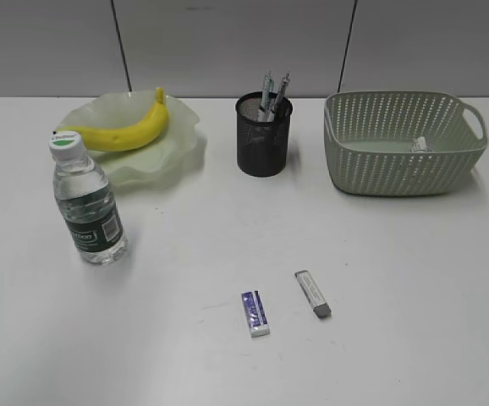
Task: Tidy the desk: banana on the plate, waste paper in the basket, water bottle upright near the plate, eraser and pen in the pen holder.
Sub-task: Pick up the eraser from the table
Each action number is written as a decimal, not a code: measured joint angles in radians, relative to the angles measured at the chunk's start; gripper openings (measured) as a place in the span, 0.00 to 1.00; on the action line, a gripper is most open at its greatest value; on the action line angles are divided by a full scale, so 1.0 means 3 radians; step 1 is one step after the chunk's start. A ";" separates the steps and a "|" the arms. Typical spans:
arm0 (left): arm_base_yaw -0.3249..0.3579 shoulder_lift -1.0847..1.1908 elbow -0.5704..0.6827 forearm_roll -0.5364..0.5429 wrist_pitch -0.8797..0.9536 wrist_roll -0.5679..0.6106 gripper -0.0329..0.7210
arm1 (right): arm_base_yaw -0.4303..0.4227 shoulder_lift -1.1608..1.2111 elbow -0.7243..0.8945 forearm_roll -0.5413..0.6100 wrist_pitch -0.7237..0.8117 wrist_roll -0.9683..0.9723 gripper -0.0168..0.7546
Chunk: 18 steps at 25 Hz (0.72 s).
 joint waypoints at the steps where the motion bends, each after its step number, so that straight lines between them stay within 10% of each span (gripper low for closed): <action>1: 0.0000 -0.0222 0.0158 0.0000 0.0009 -0.0003 0.48 | 0.0000 0.0000 0.0000 0.0000 0.0000 0.0000 0.51; 18: 0.0000 -0.2603 0.2447 0.0052 -0.0213 -0.0115 0.48 | 0.0000 0.0508 -0.0039 0.0000 -0.0070 -0.0003 0.51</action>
